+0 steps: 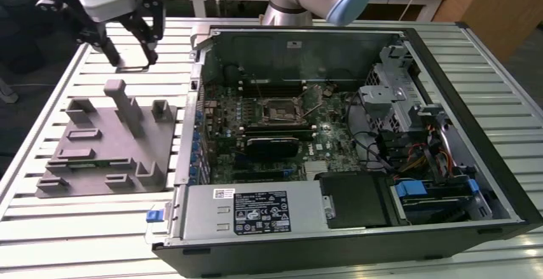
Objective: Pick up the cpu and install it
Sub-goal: 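Pick up the cpu and move it towards the insertion slot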
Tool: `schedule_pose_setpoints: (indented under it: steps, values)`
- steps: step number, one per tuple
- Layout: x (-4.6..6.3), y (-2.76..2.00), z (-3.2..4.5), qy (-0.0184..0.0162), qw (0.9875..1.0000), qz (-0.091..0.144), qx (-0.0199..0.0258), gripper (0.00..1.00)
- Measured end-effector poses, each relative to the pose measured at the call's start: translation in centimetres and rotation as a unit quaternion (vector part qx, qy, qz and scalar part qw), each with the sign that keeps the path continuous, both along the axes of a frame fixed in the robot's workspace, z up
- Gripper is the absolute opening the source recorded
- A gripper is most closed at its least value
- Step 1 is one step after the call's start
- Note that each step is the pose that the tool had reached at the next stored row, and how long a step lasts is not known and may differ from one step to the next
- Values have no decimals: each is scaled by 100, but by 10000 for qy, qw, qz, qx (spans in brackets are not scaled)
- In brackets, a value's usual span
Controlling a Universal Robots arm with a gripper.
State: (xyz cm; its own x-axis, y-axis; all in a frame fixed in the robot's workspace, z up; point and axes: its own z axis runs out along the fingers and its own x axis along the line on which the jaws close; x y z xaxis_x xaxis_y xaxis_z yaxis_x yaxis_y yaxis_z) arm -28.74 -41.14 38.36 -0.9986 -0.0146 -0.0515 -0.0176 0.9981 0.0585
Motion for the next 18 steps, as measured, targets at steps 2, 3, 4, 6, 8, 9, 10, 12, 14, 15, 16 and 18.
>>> schedule_pose_setpoints:
  steps: [2, 3, 4, 6, 8, 9, 10, 12, 14, 15, 16, 18]
  values:
    - [91, -1, 1, 2, 10000, 0, -1, 54]
    - [136, 0, 1, 2, 10000, 0, 0, 54]
    - [181, 0, 1, 3, 10000, 0, -1, 54]
    - [271, 0, 0, 4, 10000, 0, 0, 54]
    - [361, 0, 0, 5, 10000, 0, -1, 54]
    - [409, 0, 1, 6, 10000, 0, -1, 54]
    - [454, 0, 0, 6, 10000, 0, 0, 54]
    - [543, 0, 0, 8, 10000, 0, 0, 54]
    - [626, 0, 0, 9, 10000, 0, 0, 54]
    - [663, 0, 0, 9, 10000, 0, 0, 54]
    - [696, 0, 0, 10, 10000, 1, -1, 54]
    - [742, 0, 0, 10, 10000, 0, -1, 54]
